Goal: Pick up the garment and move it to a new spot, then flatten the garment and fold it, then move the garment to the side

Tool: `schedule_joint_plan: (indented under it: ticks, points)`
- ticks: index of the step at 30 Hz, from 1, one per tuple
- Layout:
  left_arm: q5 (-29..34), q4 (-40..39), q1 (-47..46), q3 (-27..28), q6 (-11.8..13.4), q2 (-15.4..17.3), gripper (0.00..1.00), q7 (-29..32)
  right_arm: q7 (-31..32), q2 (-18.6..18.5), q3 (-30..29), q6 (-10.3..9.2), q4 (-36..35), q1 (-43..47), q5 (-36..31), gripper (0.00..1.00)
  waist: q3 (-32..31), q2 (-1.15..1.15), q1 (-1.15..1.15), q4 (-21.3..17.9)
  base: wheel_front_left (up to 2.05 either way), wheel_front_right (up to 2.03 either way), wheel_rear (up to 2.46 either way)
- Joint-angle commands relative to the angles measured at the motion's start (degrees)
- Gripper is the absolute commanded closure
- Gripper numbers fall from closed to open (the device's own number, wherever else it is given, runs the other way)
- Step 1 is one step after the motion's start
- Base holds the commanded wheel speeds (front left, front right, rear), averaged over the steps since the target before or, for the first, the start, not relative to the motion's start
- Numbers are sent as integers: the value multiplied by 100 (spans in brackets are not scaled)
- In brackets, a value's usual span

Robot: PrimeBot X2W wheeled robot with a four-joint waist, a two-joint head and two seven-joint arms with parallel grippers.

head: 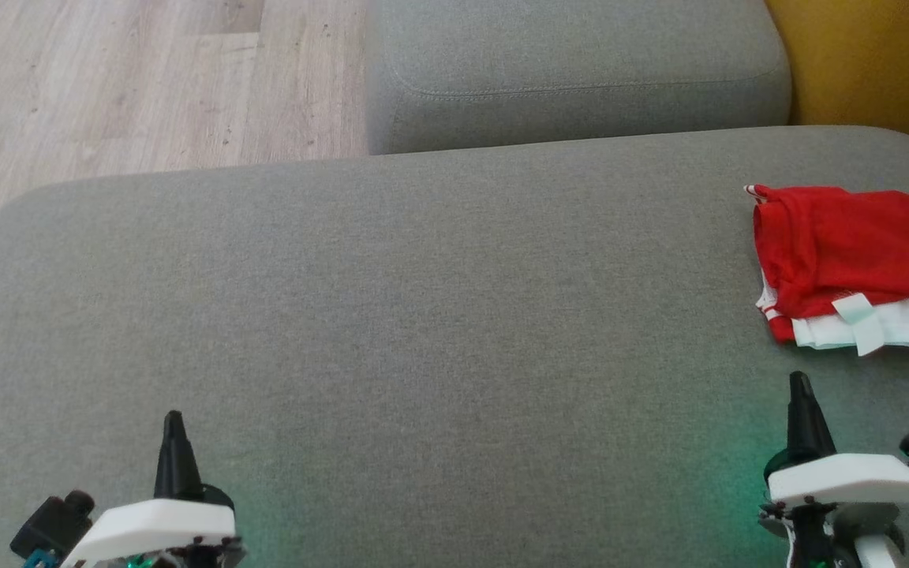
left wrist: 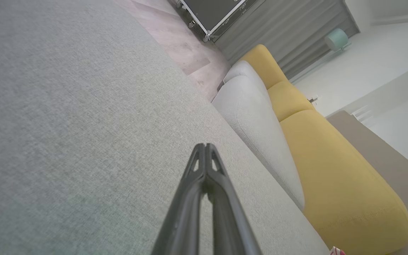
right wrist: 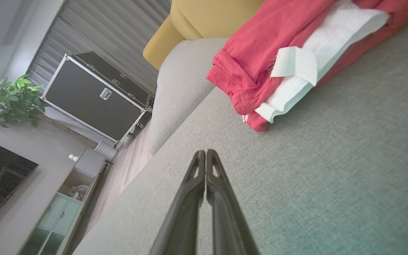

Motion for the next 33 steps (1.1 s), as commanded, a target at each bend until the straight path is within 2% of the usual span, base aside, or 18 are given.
schedule_joint_plan:
  ticks: [1, 33]
  points:
    - [-157, -209, -297, 164, -46, 28, 100, 49, 35, -17, 14, 9, -239, -327, 205, 100, 3, 0, 0, -2, 0, 0, 0]
    - [-1880, -406, -404, 453, -108, 42, 100, 590, 562, -23, -167, 14, -570, -378, 2254, 100, 67, 0, 0, -37, 0, 0, 0]
